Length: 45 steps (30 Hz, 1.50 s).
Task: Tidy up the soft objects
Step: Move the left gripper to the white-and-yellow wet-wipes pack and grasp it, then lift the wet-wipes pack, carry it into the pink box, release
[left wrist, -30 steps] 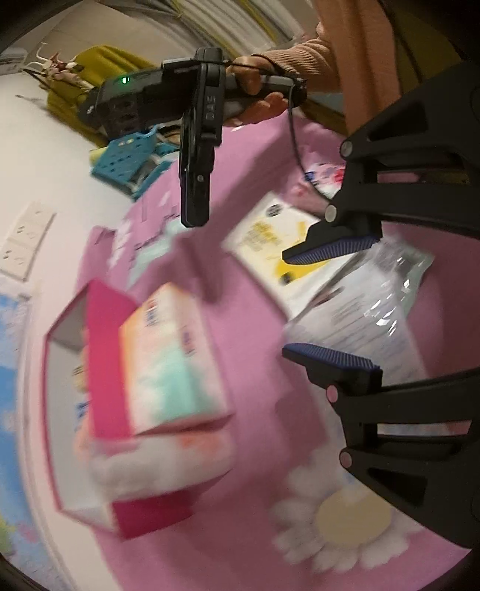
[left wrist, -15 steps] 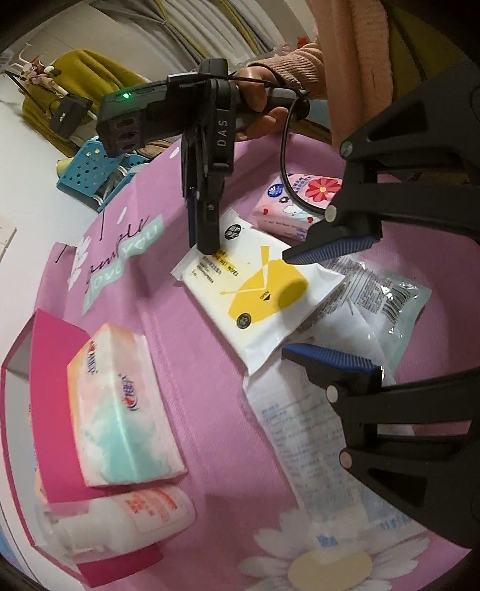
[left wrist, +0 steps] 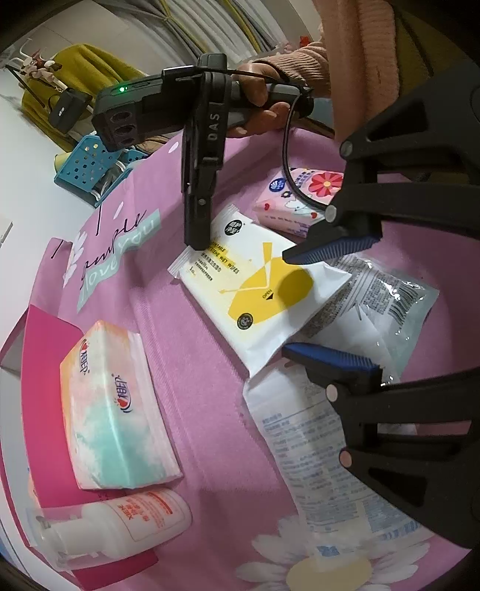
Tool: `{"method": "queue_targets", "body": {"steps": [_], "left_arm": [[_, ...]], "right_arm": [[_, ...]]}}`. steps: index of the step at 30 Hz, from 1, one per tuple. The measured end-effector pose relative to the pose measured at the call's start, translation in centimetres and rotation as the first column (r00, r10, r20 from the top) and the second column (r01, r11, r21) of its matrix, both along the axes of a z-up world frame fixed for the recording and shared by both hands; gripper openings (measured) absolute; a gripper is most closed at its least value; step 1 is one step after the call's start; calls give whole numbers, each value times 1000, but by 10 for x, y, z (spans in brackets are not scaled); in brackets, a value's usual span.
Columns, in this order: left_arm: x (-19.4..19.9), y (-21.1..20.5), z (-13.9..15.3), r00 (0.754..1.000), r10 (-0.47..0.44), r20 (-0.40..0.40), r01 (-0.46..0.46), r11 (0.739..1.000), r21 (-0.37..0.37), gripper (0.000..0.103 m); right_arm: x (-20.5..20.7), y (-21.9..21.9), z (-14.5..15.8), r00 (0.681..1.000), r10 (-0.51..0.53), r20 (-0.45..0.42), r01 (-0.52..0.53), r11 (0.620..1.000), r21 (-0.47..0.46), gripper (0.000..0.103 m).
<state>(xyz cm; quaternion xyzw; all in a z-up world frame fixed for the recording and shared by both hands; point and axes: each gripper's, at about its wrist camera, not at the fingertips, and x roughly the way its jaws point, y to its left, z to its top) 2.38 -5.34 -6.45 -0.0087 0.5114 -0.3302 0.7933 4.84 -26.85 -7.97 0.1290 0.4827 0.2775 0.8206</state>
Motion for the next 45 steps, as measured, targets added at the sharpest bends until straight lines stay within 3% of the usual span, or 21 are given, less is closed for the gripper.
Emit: {"method": "queue_targets", "body": {"steps": [4, 8, 12, 21, 28, 37, 45], "left_arm": [[2, 0, -1, 1000, -1, -4, 1, 1000, -7, 45], [5, -2, -1, 1000, 5, -5, -5, 1000, -5, 45], [9, 0, -2, 1000, 21, -15, -22, 1000, -21, 38], [16, 6, 6, 998, 65, -2, -65, 997, -45, 38], [22, 14, 32, 992, 93, 81, -89, 994, -59, 38], [49, 19, 76, 968, 135, 212, -128, 991, -45, 38], [83, 19, 100, 950, 158, 268, -154, 987, -37, 38]], "right_arm": [[-4, 7, 2, 1000, 22, 22, -22, 1000, -23, 24], [-5, 9, 3, 999, 24, 42, -22, 999, -36, 17], [-5, 7, 4, 999, 5, 45, -4, 1000, -30, 14], [1, 7, 17, 997, -17, 81, 17, 1000, 7, 12], [10, 11, 48, 987, -22, 156, 17, 999, 36, 11], [35, 17, 86, 965, -34, 259, 21, 998, 54, 11], [63, 18, 110, 950, -54, 307, 34, 997, 69, 12]]}}
